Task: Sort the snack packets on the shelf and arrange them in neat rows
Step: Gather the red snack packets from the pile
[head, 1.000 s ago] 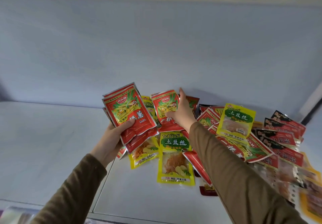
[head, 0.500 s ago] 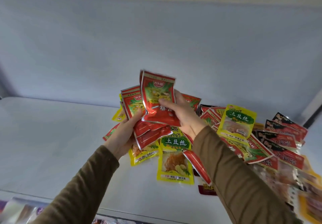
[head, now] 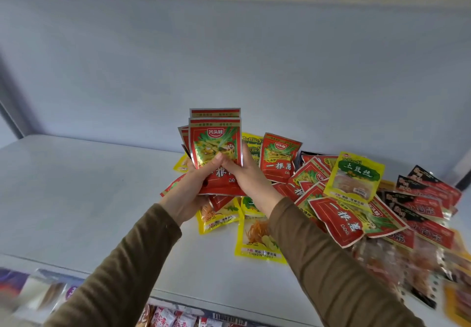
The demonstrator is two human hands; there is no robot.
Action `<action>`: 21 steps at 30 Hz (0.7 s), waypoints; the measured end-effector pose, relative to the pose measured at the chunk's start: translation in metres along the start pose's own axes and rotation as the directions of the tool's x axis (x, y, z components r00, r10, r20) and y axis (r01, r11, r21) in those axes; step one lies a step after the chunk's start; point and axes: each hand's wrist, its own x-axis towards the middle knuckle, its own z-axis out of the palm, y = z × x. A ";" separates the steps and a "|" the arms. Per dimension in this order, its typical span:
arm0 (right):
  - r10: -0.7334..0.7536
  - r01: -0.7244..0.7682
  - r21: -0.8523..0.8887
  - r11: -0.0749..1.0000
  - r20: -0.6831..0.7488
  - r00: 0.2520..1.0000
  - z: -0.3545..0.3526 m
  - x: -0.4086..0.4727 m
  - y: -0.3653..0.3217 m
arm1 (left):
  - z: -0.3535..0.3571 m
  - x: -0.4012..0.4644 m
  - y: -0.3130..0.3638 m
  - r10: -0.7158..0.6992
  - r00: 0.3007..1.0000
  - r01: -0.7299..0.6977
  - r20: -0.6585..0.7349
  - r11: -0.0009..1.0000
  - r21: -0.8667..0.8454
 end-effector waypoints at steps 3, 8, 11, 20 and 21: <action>0.120 -0.120 0.002 0.993 0.054 0.991 0.004 0.000 0.000 | -0.006 -0.003 -0.002 0.007 0.998 -0.008 -0.061 1.000 -0.005; 0.123 -0.141 0.106 0.984 0.156 0.980 0.003 0.004 -0.010 | -0.039 -0.009 0.002 0.019 0.992 -0.023 -0.123 0.999 -0.034; 0.128 -0.120 0.102 0.988 -0.082 0.988 -0.002 0.017 -0.009 | -0.071 -0.017 0.015 0.047 0.990 -0.047 -0.133 0.999 0.002; 0.041 -0.217 -0.790 0.574 -0.236 0.971 0.041 0.030 0.019 | -0.152 -0.027 0.035 0.050 0.983 -0.051 -0.175 0.999 0.002; 0.079 -0.244 -0.802 0.546 -0.240 0.967 0.048 0.032 0.021 | -0.157 -0.026 0.034 0.037 0.986 -0.037 -0.165 0.999 0.002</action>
